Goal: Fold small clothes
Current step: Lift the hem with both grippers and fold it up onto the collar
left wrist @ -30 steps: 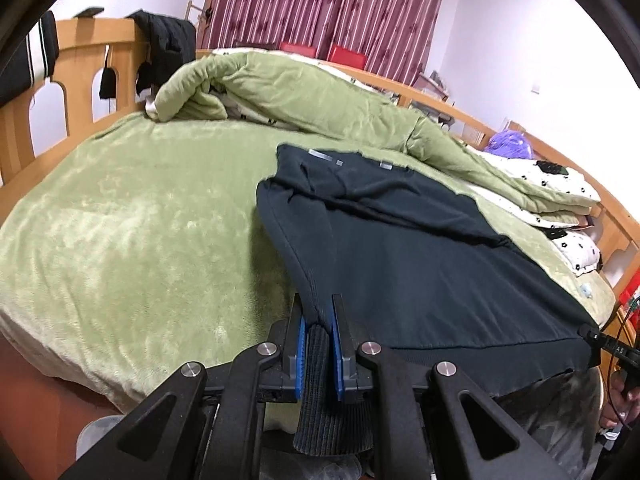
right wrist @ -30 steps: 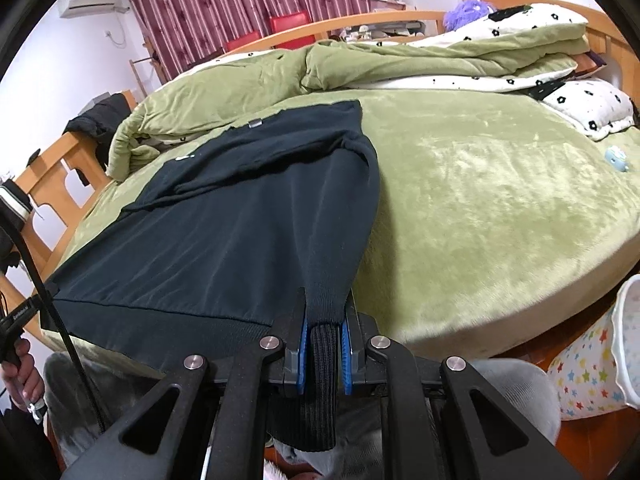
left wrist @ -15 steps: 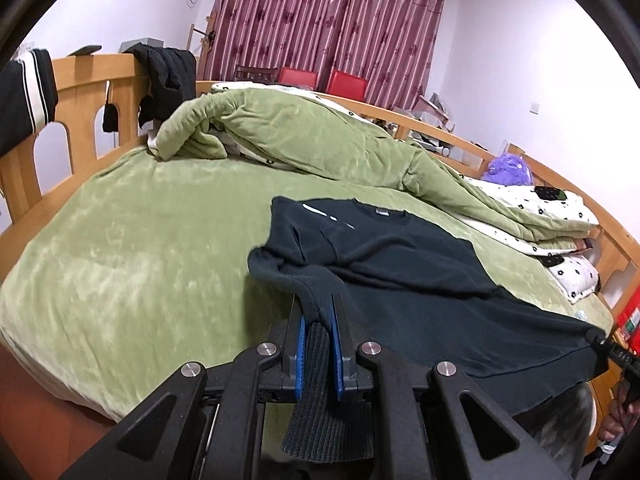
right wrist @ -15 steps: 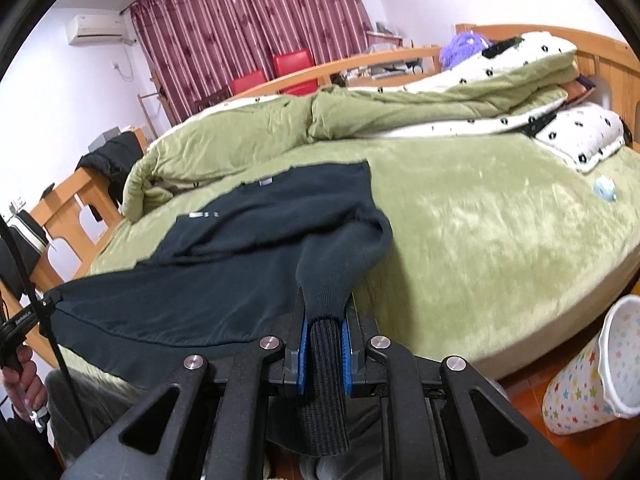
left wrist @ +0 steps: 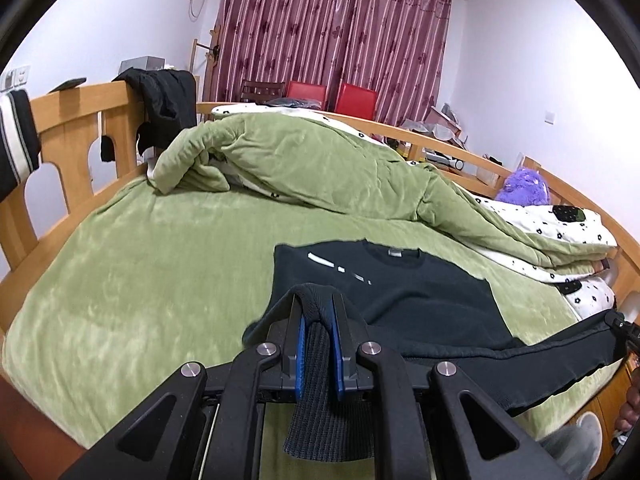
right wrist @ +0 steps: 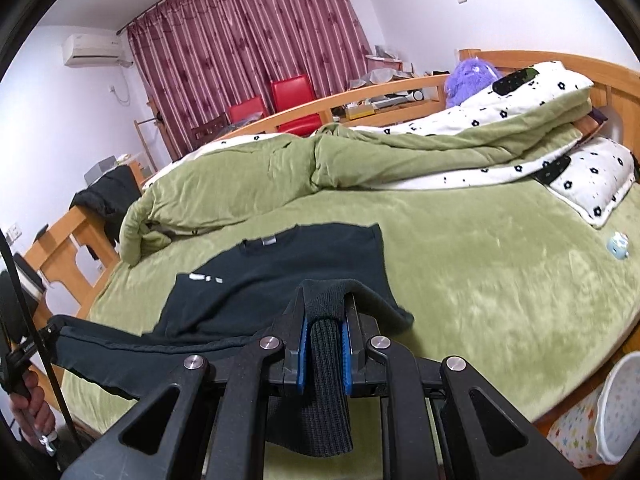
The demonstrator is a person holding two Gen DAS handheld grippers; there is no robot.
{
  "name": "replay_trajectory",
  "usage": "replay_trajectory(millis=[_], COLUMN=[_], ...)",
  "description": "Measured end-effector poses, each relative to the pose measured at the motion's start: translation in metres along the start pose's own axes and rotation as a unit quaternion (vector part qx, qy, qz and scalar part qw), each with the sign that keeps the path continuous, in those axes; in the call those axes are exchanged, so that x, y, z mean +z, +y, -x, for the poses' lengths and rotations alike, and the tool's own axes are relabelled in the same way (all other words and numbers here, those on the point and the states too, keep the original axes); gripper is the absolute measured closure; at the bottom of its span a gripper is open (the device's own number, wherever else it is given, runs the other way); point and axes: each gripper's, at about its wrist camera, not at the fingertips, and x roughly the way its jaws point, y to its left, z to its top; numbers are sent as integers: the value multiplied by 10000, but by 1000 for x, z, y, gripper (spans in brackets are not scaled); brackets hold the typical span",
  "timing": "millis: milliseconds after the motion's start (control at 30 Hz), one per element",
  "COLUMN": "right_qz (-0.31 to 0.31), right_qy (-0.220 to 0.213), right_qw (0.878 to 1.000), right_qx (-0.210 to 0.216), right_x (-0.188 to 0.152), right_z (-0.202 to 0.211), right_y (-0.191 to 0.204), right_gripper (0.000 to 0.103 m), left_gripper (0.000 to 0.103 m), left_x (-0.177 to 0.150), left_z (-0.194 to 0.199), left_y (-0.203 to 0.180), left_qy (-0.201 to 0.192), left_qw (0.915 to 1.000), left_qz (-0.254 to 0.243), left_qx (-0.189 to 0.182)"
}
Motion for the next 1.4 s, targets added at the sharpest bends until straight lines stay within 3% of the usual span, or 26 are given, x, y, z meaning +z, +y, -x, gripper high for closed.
replay_trajectory(millis=[367,733,1133,1400], right_qz=[-350,-271,-103,-2], right_qy=[-118,22,497,841], right_qw=[9993,9995,9979,9950], right_qx=[16,-149,-396,-539], right_x=[59,101,94,80], right_z=[-68,-180,-312,-371], right_y=[0,13,-15,-32], right_gripper=[90,90,90,89], left_gripper=[92,92,92,91], left_x=[51,84,79,69], left_z=[-63,-173,-310,-360], left_y=[-14,-14,-22,-34], left_qy=[-11,311,839,1043], left_qw=[9998,9987,9945,9902], left_qz=[-165,-257,-481,-773], left_qx=[80,324,401,515])
